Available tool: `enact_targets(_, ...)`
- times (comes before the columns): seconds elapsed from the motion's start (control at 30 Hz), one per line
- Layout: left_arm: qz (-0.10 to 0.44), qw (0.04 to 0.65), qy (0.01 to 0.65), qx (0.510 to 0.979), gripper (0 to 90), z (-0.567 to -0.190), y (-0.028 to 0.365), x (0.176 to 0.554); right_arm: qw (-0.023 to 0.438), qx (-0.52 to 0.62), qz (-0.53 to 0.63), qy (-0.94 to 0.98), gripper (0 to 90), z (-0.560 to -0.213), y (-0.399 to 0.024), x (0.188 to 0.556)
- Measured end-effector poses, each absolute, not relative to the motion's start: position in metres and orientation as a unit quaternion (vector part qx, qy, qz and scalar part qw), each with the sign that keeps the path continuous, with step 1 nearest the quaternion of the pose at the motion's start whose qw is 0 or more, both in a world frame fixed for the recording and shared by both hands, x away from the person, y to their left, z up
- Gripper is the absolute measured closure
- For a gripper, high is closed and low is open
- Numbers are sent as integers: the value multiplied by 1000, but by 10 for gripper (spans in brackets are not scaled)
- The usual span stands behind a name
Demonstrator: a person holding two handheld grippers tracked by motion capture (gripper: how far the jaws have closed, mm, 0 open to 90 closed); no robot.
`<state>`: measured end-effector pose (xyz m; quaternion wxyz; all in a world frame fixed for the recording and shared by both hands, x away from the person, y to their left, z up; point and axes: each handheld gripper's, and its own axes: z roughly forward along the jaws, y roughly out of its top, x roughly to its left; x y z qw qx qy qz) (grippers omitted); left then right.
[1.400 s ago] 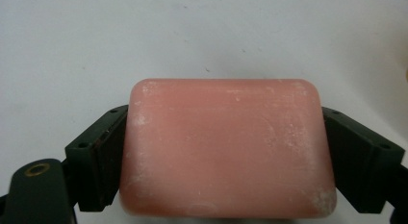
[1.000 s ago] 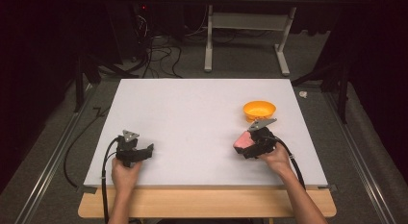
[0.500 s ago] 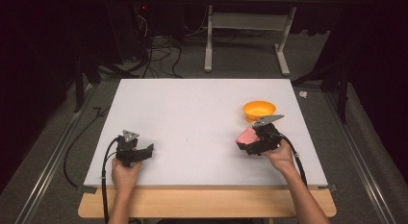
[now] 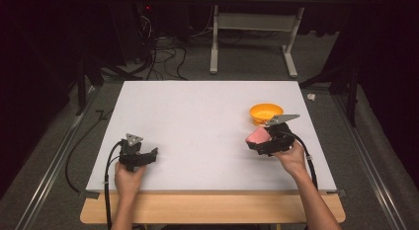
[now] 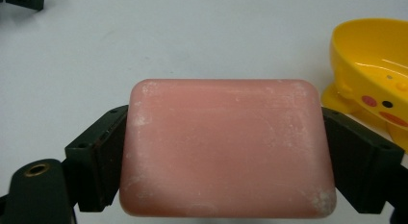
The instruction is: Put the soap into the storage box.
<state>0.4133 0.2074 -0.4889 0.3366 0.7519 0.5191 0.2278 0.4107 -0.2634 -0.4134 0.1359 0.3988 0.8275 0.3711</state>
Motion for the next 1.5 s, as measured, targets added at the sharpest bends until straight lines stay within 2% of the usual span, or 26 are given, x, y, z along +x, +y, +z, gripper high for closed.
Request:
enact_targets(0.53, 228, 337, 519, 752, 225, -489, 207, 413, 134, 451, 406, 783, 137, -402, -287, 416)
enact_targets(1.1, 229, 337, 519, 752, 225, -489, 207, 413, 167, 497, 393, 756, 137, -388, -301, 433)
enact_targets(1.5, 229, 337, 519, 752, 225, -489, 207, 413, 186, 539, 369, 734, 137, -379, -301, 461)
